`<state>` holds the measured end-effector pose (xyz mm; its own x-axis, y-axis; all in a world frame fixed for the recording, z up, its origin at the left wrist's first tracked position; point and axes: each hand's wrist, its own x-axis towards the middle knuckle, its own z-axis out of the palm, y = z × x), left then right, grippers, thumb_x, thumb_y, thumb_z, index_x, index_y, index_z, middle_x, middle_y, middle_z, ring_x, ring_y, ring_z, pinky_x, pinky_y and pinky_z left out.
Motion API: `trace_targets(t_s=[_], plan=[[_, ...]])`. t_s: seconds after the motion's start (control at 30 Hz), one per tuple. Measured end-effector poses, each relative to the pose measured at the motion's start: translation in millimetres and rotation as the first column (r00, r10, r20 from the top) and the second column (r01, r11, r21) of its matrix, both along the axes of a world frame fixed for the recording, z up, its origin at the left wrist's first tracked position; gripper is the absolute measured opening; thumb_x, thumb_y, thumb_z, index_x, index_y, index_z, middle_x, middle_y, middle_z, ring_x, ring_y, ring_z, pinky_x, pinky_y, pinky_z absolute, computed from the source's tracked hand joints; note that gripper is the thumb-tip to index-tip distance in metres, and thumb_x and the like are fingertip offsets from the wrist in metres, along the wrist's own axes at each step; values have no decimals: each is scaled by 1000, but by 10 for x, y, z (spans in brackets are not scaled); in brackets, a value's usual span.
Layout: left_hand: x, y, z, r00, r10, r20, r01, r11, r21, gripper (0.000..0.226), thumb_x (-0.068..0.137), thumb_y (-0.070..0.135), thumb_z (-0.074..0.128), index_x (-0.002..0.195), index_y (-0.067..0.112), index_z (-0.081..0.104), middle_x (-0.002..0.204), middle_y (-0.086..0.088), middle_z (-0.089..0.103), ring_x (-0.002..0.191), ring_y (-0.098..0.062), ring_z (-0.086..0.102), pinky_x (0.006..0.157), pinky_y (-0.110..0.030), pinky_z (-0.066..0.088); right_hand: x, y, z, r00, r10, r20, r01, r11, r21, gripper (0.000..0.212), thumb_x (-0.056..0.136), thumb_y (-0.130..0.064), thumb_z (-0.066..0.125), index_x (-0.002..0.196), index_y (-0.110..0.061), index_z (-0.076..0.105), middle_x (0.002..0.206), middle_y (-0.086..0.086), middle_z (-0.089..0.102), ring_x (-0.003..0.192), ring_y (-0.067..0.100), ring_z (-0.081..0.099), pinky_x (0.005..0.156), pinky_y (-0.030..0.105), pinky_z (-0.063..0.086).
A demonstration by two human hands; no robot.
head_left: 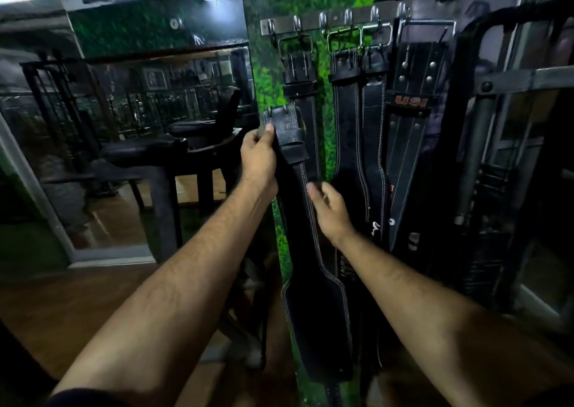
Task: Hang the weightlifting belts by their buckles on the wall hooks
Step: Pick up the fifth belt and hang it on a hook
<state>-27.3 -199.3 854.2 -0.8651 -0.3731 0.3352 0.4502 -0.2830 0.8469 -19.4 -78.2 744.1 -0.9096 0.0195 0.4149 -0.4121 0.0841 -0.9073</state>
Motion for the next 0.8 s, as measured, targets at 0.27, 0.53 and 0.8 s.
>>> trace_targets(t_s=[0.27, 0.53, 0.8], plan=[[-157, -151, -101, 999, -35, -27, 32, 995, -97, 33, 92, 28, 60, 112, 2, 59, 107, -20, 67, 95, -27, 65, 96, -49, 54, -208, -294, 1047, 993, 91, 70, -73, 973, -220, 57, 83, -62, 66, 110, -13, 72, 110, 6, 76, 103, 18, 71, 95, 41, 56], [-338, -266, -126, 999, -22, -46, 14, 987, -163, 21, 101, 24, 52, 115, 11, 60, 103, -4, 68, 92, -14, 64, 81, -23, 55, -404, -365, 1162, 998, 30, -61, -37, 993, -112, 21, 99, -28, 61, 100, -8, 67, 80, 0, 72, 67, 10, 68, 63, 28, 56], [-629, -273, 200, 969, 148, -198, -207, 921, -329, 17, 103, 25, 49, 98, 20, 65, 92, 3, 69, 84, -8, 63, 78, -25, 53, -806, -381, 1379, 976, 33, -216, -58, 992, -114, 13, 99, -23, 59, 97, -12, 65, 85, 6, 73, 76, 14, 68, 72, 34, 57]])
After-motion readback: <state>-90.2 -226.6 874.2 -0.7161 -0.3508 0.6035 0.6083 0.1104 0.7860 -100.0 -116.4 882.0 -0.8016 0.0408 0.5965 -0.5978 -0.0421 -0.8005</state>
